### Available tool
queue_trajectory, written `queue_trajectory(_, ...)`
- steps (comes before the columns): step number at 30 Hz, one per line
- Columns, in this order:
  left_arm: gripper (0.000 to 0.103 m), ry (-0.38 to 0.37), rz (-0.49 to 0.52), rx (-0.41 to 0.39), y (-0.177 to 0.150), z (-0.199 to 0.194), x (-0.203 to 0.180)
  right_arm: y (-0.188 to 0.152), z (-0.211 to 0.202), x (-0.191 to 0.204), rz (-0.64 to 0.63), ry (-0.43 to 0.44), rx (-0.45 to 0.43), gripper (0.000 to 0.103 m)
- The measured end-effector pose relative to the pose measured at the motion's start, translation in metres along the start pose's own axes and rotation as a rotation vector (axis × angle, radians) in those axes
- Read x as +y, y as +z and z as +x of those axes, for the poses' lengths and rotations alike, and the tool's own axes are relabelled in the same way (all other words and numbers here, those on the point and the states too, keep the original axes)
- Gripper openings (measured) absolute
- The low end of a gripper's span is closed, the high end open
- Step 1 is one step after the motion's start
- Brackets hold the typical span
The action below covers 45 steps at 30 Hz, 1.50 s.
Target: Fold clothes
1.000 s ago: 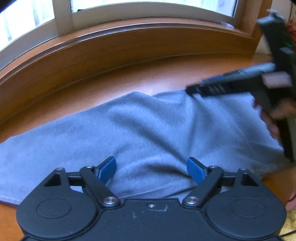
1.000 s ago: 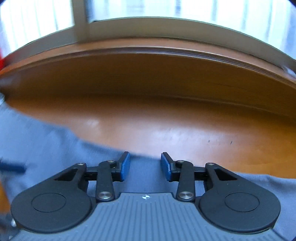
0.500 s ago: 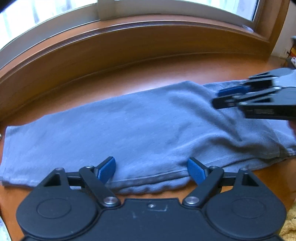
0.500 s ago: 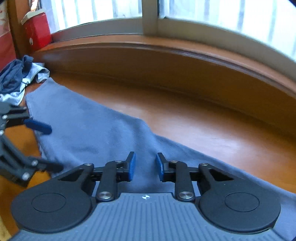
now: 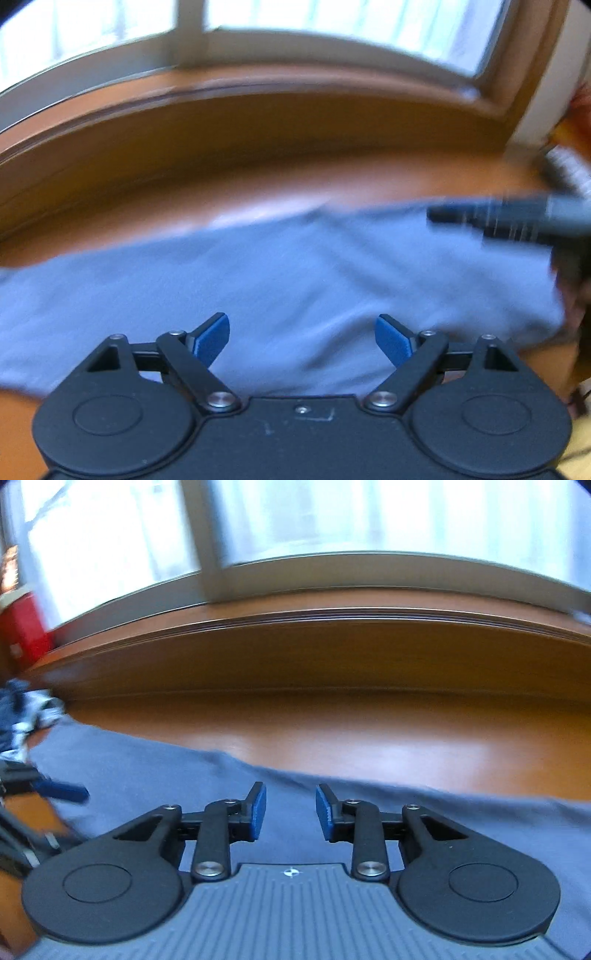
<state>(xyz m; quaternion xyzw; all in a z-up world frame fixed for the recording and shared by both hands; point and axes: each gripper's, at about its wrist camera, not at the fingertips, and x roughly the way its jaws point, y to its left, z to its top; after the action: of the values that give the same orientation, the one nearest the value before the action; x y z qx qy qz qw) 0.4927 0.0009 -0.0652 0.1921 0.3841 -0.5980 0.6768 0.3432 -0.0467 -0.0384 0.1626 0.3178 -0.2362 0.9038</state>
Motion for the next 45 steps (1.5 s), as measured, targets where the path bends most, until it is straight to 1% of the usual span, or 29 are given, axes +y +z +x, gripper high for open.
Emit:
queue_trajectory(3,0.085,-0.193,-0.032,-0.063,0.028,0.021,-0.022,-0.018,-0.018,-0.027,0.06,-0.12,-0.007,0.038)
queue_trajectory(4,0.085,-0.227,-0.052,-0.057,0.033,0.031,-0.026,-0.022,-0.019,-0.038,0.092,-0.137,0.004,0.038)
queue_trajectory(7,0.083,-0.278,-0.116,-0.015,0.043,0.061,-0.033,-0.029,-0.016,-0.06,0.156,-0.167,0.014,0.038)
queue_trajectory(8,0.082,-0.26,-0.135,0.011,0.042,0.068,-0.031,-0.029,-0.013,-0.064,0.163,-0.171,0.013,0.038)
queue_trajectory(9,0.082,-0.222,-0.154,0.043,0.039,0.071,-0.027,-0.03,-0.011,-0.067,0.168,-0.176,0.012,0.038)
queue_trajectory(10,0.075,-0.198,-0.164,0.054,0.035,0.07,-0.021,-0.028,-0.008,-0.064,0.144,-0.184,0.017,0.038)
queue_trajectory(11,0.076,-0.183,-0.17,0.053,0.03,0.064,-0.015,-0.027,-0.006,-0.061,0.115,-0.192,0.023,0.038)
queue_trajectory(12,0.073,-0.167,-0.176,0.051,0.026,0.059,-0.009,-0.027,-0.004,-0.057,0.075,-0.203,0.028,0.039)
queue_trajectory(14,0.081,-0.087,-0.19,0.061,0.017,0.044,0.001,-0.029,-0.004,-0.056,0.021,-0.213,0.029,0.04)
queue_trajectory(15,0.079,-0.044,-0.186,0.055,0.012,0.037,0.003,-0.03,-0.007,-0.058,0.005,-0.213,0.025,0.041)
queue_trajectory(16,0.079,-0.023,-0.19,0.053,0.008,0.031,0.005,-0.032,-0.009,-0.06,-0.009,-0.212,0.022,0.041)
queue_trajectory(18,0.08,-0.006,-0.211,0.065,0.003,0.023,0.007,-0.032,-0.017,-0.07,0.053,-0.208,0.014,0.04)
queue_trajectory(21,0.08,0.022,-0.223,0.07,-0.001,0.019,0.006,-0.042,-0.045,-0.09,0.149,-0.286,-0.042,0.041)
queue_trajectory(23,0.083,0.05,-0.191,0.076,-0.001,0.021,-0.003,-0.057,-0.064,-0.111,0.224,-0.343,-0.056,0.044)
queue_trajectory(24,0.086,0.072,-0.159,0.085,-0.001,0.024,-0.009,-0.065,-0.068,-0.12,0.248,-0.351,-0.047,0.045)
queue_trajectory(25,0.089,0.096,-0.123,0.095,-0.001,0.027,-0.017,-0.074,-0.071,-0.128,0.247,-0.344,-0.066,0.043)
queue_trajectory(26,0.09,0.114,-0.089,0.105,-0.001,0.03,-0.025,-0.083,-0.075,-0.136,0.244,-0.339,-0.085,0.044)
queue_trajectory(28,0.091,0.141,-0.024,0.125,0.0,0.037,-0.041,-0.087,-0.071,-0.137,0.136,-0.364,-0.089,0.044)
queue_trajectory(29,0.091,0.142,-0.003,0.132,0.0,0.041,-0.049,-0.087,-0.068,-0.136,0.073,-0.381,-0.093,0.05)
queue_trajectory(30,0.091,0.133,0.004,0.135,0.0,0.043,-0.054,-0.086,-0.065,-0.139,0.054,-0.394,-0.101,0.059)
queue_trajectory(31,0.091,0.122,0.007,0.137,0.0,0.043,-0.058,-0.087,-0.065,-0.148,0.064,-0.398,-0.112,0.063)
queue_trajectory(32,0.091,0.109,0.012,0.138,0.0,0.044,-0.063,-0.087,-0.065,-0.158,0.081,-0.393,-0.12,0.069)
queue_trajectory(33,0.091,0.095,0.019,0.139,-0.001,0.045,-0.068,-0.088,-0.066,-0.168,0.095,-0.387,-0.125,0.069)
queue_trajectory(35,0.091,0.068,0.032,0.14,-0.001,0.046,-0.078,-0.086,-0.067,-0.184,0.076,-0.406,-0.125,0.069)
queue_trajectory(37,0.091,0.061,0.034,0.137,-0.004,0.04,-0.079,-0.084,-0.068,-0.198,0.056,-0.417,-0.123,0.071)
queue_trajectory(40,0.088,0.056,0.033,0.13,-0.009,0.028,-0.079,-0.08,-0.073,-0.213,0.093,-0.408,-0.088,0.071)
queue_trajectory(42,0.088,0.06,0.028,0.123,-0.013,0.018,-0.074,-0.071,-0.08,-0.203,0.072,-0.423,-0.074,0.066)
queue_trajectory(43,0.088,0.082,0.019,0.116,-0.014,0.011,-0.065,-0.067,-0.084,-0.197,0.06,-0.43,-0.068,0.066)
queue_trajectory(45,0.088,0.143,-0.001,0.105,-0.016,-0.005,-0.047,-0.066,-0.097,-0.172,-0.006,-0.396,-0.107,0.066)
